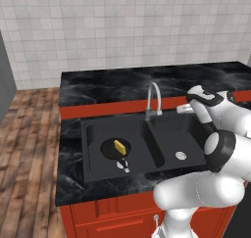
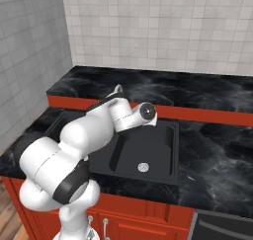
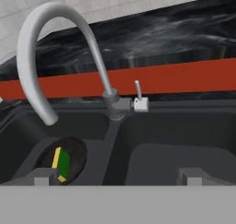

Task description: Pick the pan and sponge and place them into the sink. Then turn on the water.

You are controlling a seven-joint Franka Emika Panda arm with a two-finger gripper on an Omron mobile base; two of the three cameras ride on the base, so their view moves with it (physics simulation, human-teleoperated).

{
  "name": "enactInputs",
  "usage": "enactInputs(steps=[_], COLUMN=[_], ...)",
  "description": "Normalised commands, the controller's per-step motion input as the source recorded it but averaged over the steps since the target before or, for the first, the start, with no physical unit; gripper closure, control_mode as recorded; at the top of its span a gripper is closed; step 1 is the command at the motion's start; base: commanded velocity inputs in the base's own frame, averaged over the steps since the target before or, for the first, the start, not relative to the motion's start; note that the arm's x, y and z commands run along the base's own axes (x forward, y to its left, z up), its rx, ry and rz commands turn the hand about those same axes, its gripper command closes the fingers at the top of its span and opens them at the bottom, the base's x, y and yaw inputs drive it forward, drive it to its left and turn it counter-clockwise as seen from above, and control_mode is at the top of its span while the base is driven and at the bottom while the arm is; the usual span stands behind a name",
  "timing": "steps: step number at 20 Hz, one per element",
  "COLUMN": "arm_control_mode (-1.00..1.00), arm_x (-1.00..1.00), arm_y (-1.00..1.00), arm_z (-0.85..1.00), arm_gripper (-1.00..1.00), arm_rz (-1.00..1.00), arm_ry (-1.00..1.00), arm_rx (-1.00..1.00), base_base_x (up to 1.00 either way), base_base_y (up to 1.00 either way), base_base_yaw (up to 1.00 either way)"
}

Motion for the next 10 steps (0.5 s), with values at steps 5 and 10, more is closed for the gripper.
enactInputs(steps=[5, 10], arm_control_mode=[-1.00, -1.00], arm_x=[0.05, 0.18], arm_y=[0.00, 0.00], arm_z=[0.00, 0.00], arm_gripper=[-1.00, -1.00], arm_rz=[0.00, 0.00], arm_ry=[0.00, 0.00], arm_rx=[0.02, 0.00], base_base_x=[0.00, 0.00], base_base_y=[0.00, 0.00], base_base_yaw=[0.00, 0.00])
